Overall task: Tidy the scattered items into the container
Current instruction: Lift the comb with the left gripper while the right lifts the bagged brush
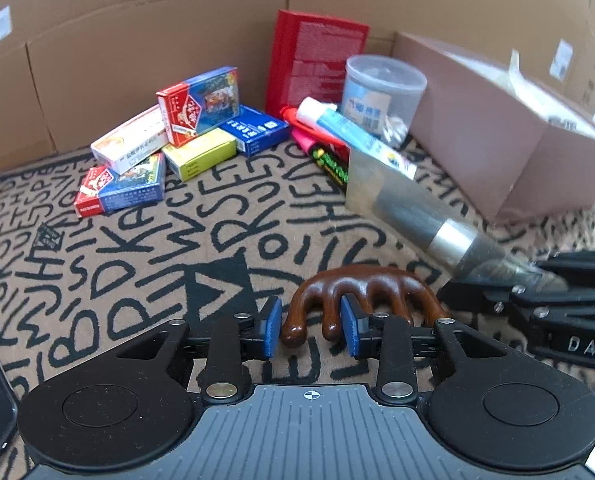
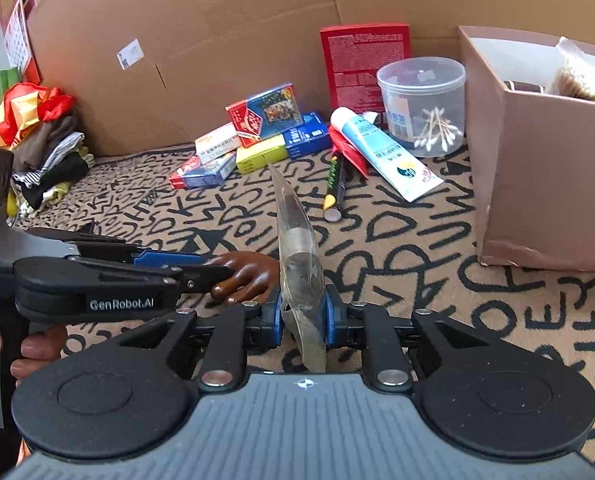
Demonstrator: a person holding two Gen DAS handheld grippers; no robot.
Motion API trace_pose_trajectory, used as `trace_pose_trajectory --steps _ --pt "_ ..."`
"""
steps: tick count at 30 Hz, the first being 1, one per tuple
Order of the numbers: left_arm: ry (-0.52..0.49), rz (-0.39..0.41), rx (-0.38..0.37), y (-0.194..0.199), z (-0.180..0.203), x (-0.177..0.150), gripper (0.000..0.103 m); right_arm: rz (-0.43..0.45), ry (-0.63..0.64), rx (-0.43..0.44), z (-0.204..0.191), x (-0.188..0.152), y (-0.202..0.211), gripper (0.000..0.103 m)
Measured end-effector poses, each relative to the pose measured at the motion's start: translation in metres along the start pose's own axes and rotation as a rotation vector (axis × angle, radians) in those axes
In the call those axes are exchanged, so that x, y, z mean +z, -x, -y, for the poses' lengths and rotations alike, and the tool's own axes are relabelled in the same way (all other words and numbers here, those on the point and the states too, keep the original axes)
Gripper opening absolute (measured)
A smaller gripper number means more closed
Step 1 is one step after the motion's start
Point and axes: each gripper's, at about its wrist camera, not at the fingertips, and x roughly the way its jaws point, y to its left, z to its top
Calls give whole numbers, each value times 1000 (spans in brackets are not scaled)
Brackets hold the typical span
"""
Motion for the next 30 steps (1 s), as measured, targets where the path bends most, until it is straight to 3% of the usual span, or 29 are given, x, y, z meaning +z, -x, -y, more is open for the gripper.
trace_pose_trajectory --steps 4,7,8,9,11,14,18,19,20,21,30 --pt "-50 8 33 -7 8 -4 47 -21 -11 -16 4 -5 -3 23" --pt "-60 12 45 -9 10 -3 48 -22 -22 -13 6 -6 -4 24" --pt "-61 11 44 -10 10 -2 47 -21 -23 -13 7 -5 -5 26" --pt "-61 10 45 -10 10 -2 36 -19 -23 -16 6 -5 -5 26" --pt "-64 7 54 -9 11 -1 32 -14 -21 -29 5 -5 -7 26" --pt "-67 3 67 -8 13 -1 31 -9 -6 -52 2 -4 -9 27" --pt "-57 -2 69 -7 13 -1 31 7 3 -81 2 -2 -7 41" --pt "-55 -2 71 -6 14 -1 31 10 5 -84 3 -2 -7 39" --pt "-54 -2 74 -6 14 -1 31 9 10 -82 4 -3 -7 27" --pt "-52 -2 76 -6 15 -1 31 7 13 -69 5 -3 -7 25" --pt "-11 31 45 13 16 -2 31 41 10 -26 -2 -6 13 22"
